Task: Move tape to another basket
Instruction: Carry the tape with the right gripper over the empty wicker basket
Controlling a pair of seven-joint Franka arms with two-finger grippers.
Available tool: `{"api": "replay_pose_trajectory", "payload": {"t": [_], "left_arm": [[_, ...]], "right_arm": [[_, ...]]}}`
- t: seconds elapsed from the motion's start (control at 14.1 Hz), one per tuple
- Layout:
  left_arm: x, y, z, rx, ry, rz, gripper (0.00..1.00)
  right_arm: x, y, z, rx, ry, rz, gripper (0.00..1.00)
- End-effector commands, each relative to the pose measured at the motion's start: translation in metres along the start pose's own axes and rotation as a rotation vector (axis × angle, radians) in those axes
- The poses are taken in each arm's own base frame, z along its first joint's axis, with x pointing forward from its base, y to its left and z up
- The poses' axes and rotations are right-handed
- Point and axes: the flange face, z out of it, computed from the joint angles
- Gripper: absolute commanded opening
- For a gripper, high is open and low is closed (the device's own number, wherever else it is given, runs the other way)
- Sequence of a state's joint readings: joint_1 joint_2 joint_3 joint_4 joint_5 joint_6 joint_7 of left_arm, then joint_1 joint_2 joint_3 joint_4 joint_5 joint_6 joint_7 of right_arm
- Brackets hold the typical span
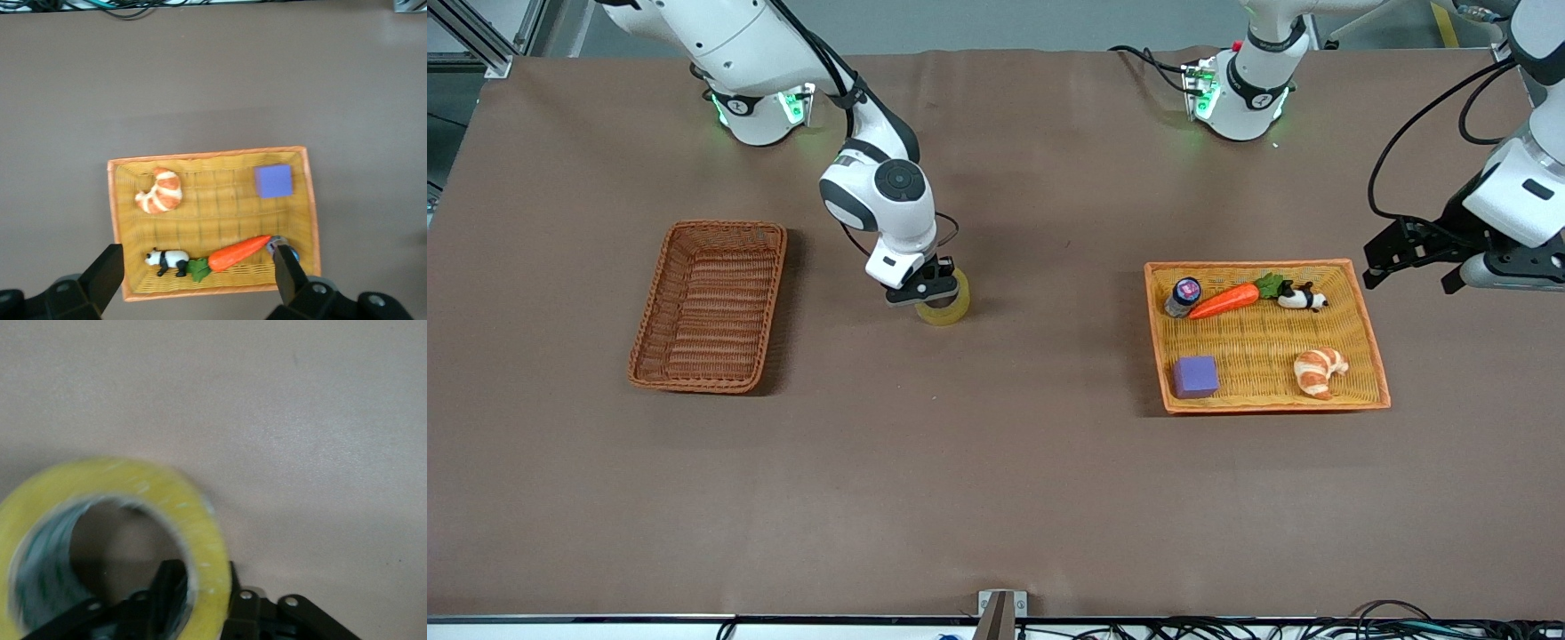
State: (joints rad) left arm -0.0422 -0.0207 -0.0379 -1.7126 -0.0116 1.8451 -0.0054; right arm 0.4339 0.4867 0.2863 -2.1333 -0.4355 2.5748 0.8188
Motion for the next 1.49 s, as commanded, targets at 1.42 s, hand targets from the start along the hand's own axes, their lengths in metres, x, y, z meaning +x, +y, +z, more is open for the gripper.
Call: {"api": "replay_pose_trajectory", "payload": {"t": [1.42], "left_arm": [[-0.003,0.010,-0.021,0.030,-0.029,0.025,1.00]], "right_arm": [[-0.011,0.397,-0.093,-0.179,-0.110,-0.025,0.02]]}}
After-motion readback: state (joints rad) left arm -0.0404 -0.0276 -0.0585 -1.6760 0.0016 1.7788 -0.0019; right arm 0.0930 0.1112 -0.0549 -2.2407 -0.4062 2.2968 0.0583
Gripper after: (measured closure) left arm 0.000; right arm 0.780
